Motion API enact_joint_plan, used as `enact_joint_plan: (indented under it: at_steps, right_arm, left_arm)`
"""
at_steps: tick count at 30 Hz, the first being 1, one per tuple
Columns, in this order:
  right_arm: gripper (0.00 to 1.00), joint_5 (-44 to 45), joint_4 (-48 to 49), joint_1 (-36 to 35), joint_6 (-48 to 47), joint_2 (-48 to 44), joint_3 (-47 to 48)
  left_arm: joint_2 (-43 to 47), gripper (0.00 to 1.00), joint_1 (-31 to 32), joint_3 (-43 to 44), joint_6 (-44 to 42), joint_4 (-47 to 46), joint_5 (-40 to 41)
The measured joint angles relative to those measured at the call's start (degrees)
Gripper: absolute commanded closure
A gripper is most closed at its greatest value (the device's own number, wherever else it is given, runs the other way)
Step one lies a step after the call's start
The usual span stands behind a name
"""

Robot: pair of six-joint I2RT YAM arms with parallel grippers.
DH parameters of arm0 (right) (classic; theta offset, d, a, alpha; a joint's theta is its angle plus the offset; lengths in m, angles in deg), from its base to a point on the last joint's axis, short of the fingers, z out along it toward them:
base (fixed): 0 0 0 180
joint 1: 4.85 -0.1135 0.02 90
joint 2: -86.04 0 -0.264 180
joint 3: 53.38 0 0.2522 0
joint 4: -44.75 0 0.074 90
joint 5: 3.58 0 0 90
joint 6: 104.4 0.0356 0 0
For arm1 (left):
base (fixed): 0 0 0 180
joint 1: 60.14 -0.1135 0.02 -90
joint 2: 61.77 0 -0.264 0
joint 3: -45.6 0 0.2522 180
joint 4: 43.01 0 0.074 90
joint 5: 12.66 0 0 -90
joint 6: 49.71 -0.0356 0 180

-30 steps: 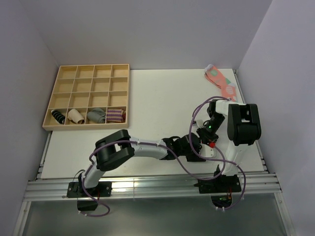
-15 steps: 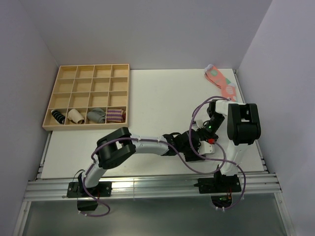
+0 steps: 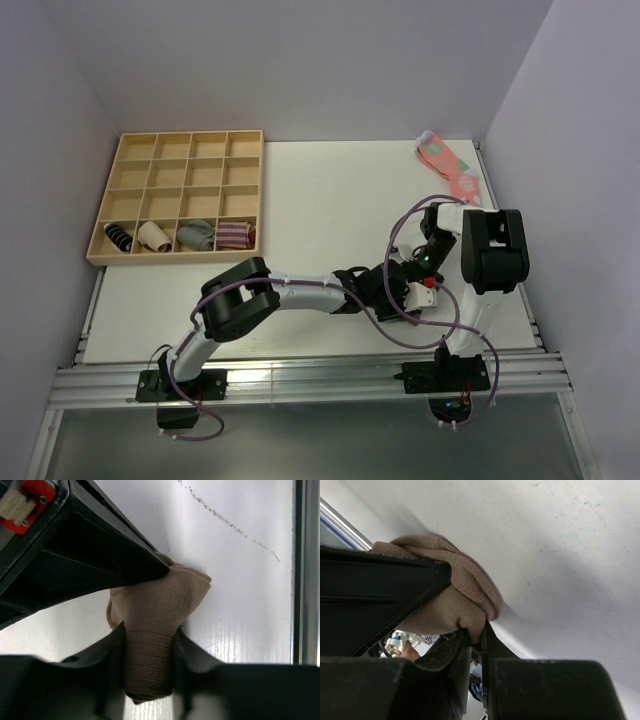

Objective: Roll the socks
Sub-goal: Pick up the sock at the center of the board.

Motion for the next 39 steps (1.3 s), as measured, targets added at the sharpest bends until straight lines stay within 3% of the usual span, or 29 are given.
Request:
enact_joint_plan:
  at_steps: [4,6,9,10,13,16,25,32,39]
  right_arm:
    - [0.89,0.2,-0.09,0.0,-0.13,0.04,0.0]
    - [0.87,0.22,-0.13,0.0,-0.15,0.09,0.02]
    - [0.77,0.2,-0.31,0.0,-0.07,0.2,0.28]
    - [0.66,0.17,-0.35,0.0,0.02,0.22,0.44]
    - [0.51,0.85,-0.31,0.13,0.37,0.22,1.75]
    - [0.45,-0.24,-0.22,0.94,0.83,0.17,5.6]
    - [0.44,-10.1,0.33,5.44,3.3,-2.34,21.75]
    - [0.44,-12.61,-0.5,6.49,4.17,-5.64,22.18]
    - [0.44,-13.0,-0.79,6.49,4.39,-7.8,22.18]
  left_arm:
    - [-0.13,0.95,-0.07,0.33,0.55,0.39,-0.44]
    - [-0.2,1.0,-0.15,0.37,0.61,0.42,-0.7]
    - [-0.2,1.0,-0.2,0.37,0.85,0.39,-0.87]
    - [-0.2,1.0,-0.24,0.37,0.98,0.39,-0.96]
    - [-0.17,1.0,-0.31,0.02,2.54,-0.26,-0.98]
    - [0.44,1.0,-0.46,-1.86,4.98,-3.02,-0.96]
    - [4.7,1.0,-0.33,-11.02,15.37,-11.76,-0.22]
    - [11.67,1.0,-2.03,-19.63,22.73,-13.84,6.73]
    - [25.35,1.0,-9.77,-24.15,27.65,-10.19,16.59]
